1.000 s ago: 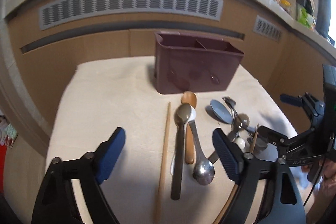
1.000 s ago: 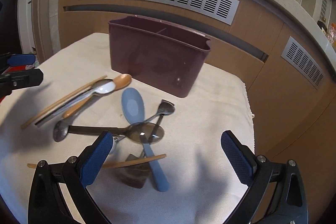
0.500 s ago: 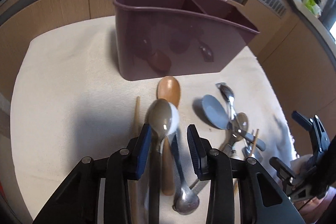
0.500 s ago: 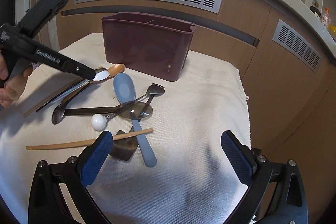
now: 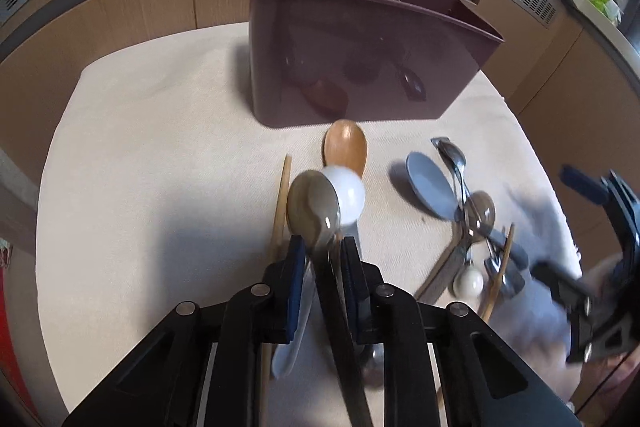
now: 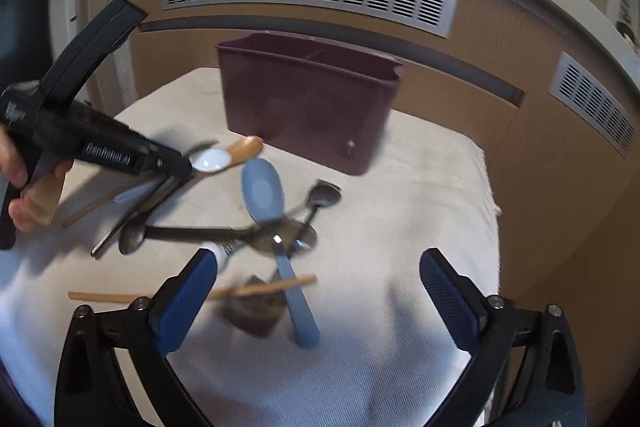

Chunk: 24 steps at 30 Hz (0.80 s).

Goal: Organize utensils
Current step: 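Grasp the metal spoon with the left tool while the right tool grasps the blue spoon, then lift the metal spoon with the left tool while the right tool lifts the blue spoon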

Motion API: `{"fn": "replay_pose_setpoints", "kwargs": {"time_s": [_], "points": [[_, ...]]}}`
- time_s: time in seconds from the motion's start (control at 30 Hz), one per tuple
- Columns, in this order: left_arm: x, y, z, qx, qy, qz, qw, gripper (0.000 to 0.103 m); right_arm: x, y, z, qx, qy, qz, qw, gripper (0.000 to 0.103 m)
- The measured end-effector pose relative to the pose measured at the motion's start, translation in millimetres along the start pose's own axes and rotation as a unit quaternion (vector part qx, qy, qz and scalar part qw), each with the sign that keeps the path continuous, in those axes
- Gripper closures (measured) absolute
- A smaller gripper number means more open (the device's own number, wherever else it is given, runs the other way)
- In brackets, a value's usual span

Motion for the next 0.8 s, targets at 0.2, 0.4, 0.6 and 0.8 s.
{"fn": "replay_pose_setpoints", "kwargs": {"time_s": [0.2, 0.4, 0.6, 0.8], "points": [[13, -18, -14, -0.006, -0.017, -0.018, 0.9997, 0.084, 26, 33, 43, 0.019, 0.067, -0.035, 0.997, 0.04], [19, -21, -25, -0.005, -0.042, -0.028, 0.9987, 0.081, 40, 34, 92, 0.075, 0.096, -0.041, 0.992, 0.057], [17, -17, -18, 0.02, -0.064, -0.049, 0.9965, 0.073, 39, 32, 95, 0.086, 0.101, -0.022, 0.991, 0.072], [12, -2, -5, 0.047, -0.078, -0.08, 0.9926, 0.073, 30, 28, 73, 0.071, 0.093, -0.002, 0.993, 0.072]]}}
Point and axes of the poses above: each gripper's, at about its wrist camera, not at the fingertips, and z roughly the way its jaws point, x to its left, y to its top, the point moved 10 cm from there along z, roughly the way its jaws point, and after that the axes turned 7 degrees about -z, right-handed, at the moved point
